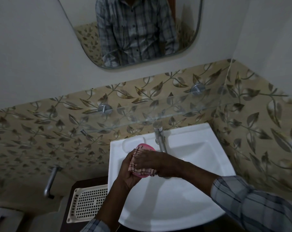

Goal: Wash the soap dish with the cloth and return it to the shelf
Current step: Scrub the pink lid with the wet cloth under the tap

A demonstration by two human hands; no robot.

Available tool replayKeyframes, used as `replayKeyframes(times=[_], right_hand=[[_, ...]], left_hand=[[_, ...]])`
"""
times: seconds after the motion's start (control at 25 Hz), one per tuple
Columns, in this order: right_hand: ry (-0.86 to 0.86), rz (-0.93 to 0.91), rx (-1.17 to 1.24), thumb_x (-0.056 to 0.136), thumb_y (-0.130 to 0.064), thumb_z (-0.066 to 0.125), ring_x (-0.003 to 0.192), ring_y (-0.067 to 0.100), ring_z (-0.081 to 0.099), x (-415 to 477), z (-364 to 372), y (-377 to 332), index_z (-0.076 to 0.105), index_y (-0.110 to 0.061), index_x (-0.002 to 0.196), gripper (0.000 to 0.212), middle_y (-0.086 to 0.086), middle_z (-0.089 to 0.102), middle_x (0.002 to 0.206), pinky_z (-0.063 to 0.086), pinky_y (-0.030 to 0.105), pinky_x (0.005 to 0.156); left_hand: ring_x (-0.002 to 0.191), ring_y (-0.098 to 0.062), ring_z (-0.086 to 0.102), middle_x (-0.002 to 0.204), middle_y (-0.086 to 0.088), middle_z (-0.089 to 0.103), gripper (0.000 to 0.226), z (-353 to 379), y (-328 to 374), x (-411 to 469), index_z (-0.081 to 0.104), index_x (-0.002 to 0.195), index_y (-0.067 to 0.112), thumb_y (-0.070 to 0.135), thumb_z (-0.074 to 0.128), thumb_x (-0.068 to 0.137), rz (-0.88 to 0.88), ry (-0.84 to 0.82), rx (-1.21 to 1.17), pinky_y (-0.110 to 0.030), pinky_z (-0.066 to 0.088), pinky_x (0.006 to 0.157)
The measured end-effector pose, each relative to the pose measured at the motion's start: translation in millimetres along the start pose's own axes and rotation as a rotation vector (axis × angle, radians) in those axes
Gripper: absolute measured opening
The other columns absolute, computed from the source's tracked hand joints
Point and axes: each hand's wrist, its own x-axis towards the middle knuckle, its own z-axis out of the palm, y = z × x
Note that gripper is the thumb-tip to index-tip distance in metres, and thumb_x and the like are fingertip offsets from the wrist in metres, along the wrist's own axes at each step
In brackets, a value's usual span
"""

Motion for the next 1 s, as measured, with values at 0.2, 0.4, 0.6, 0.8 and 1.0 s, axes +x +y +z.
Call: replayKeyframes(times=[0.2,0.4,0.6,0.8,1.0], right_hand=[[0.123,0.701,-0.092,0.083,-0.005,0.064,0.111,0.034,0.064,23,13,-19,0.045,-0.008,0.138,0.059,0.015,0.065,0.124,0.053,0.037,0.09],[0.168,1.157,0.415,0.09,-0.013,0.058,0.1,0.033,0.067,44,23,-47,0.059,-0.002,0.118,0.03,0.02,0.068,0.109,0.058,0.037,0.084],[0.672,1.253,1.352,0.088,0.011,0.055,0.073,0.042,0.074,7,-13,-33,0.069,0.008,0.1,0.019,0.033,0.072,0.088,0.061,0.048,0.061],[0.705,1.293,1.203,0.087,-0.002,0.071,0.081,0.04,0.074,-4,27,-48,0.071,0.004,0.1,0.014,0.023,0.076,0.087,0.058,0.058,0.081],[0.809,1.274,1.035,0.073,-0.027,0.079,0.079,0.029,0.076,5,45,-56,0.075,-0.019,0.097,0.026,0.008,0.079,0.086,0.061,0.053,0.078]], left_hand=[[0.092,-0.032,0.065,0.107,-0.021,0.066,0.045,14,-5,6,0.063,0.115,0.002,0.033,0.056,0.082,0.104,0.167,0.025,-0.04,0.062,0.071],[0.085,-0.024,0.073,0.091,-0.012,0.076,0.034,5,-10,10,0.066,0.115,0.008,0.035,0.054,0.098,0.255,0.397,0.281,-0.034,0.061,0.069],[0.106,-0.036,0.062,0.123,-0.027,0.059,0.071,-19,15,10,0.047,0.141,0.003,0.047,0.058,0.086,0.195,0.186,-0.026,-0.047,0.055,0.086],[0.117,-0.04,0.057,0.131,-0.028,0.057,0.06,-15,9,6,0.052,0.138,0.001,0.044,0.046,0.096,0.181,0.075,0.053,-0.048,0.051,0.093],[0.09,-0.021,0.061,0.102,-0.005,0.064,0.04,1,-9,11,0.047,0.144,0.024,0.024,0.039,0.105,0.695,0.542,0.928,-0.034,0.049,0.078]])
